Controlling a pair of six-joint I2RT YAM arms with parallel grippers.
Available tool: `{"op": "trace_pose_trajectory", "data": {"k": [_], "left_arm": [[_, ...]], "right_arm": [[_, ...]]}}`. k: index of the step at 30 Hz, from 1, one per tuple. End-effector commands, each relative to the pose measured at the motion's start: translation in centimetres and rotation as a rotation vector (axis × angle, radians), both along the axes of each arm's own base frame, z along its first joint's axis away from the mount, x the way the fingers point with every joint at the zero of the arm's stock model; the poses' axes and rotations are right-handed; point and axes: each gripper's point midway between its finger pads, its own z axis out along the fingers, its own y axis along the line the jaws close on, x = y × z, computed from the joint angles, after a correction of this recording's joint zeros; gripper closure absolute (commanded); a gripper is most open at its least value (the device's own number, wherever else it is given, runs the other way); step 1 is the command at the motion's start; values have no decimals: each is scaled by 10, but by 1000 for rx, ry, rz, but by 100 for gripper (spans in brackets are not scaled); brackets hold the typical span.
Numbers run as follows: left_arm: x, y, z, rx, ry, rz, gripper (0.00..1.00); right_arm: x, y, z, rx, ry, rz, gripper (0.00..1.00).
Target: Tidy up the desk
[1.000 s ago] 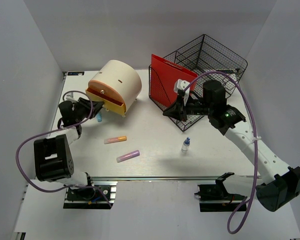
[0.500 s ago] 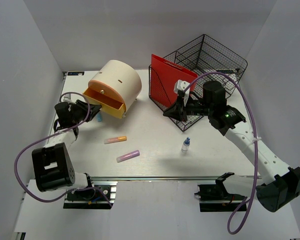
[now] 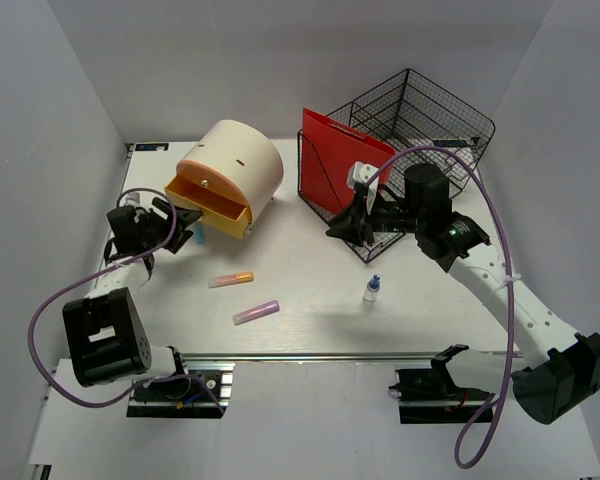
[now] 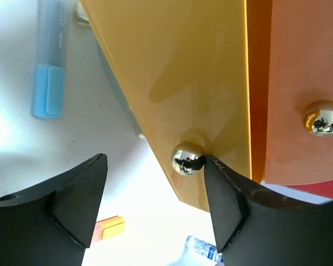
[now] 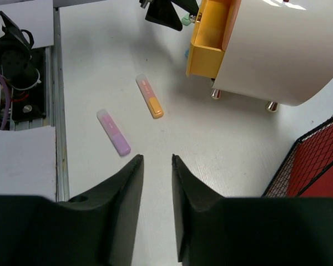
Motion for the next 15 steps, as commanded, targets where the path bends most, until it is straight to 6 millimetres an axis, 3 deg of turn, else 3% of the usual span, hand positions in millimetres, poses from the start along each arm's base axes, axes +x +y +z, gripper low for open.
{"op": "trace_pose_trajectory", "data": {"k": [1,6,7,11,14,15], "left_arm": [[-4,8,16,64,-21,5,20],[-18,10,31,141,-28,2,19],[-20,11,46,169,-72,-4,19],[-29,8,70,206,-122,-14,22],[-43,7,78,236,-128,-14,31],[-48,7,75,241,-109,-10,38]], "right_arm": [[-1,-2,13,21,-59,5,64],[-5,-3,8,0,-68,31,55],[-6,-3,8,-2,-70,35,54],[-14,-2,4,-10,-70,83,53],[-18,-3,1,-26,-65,103,57],[-18,-3,0,-29,-64,103,60]]}}
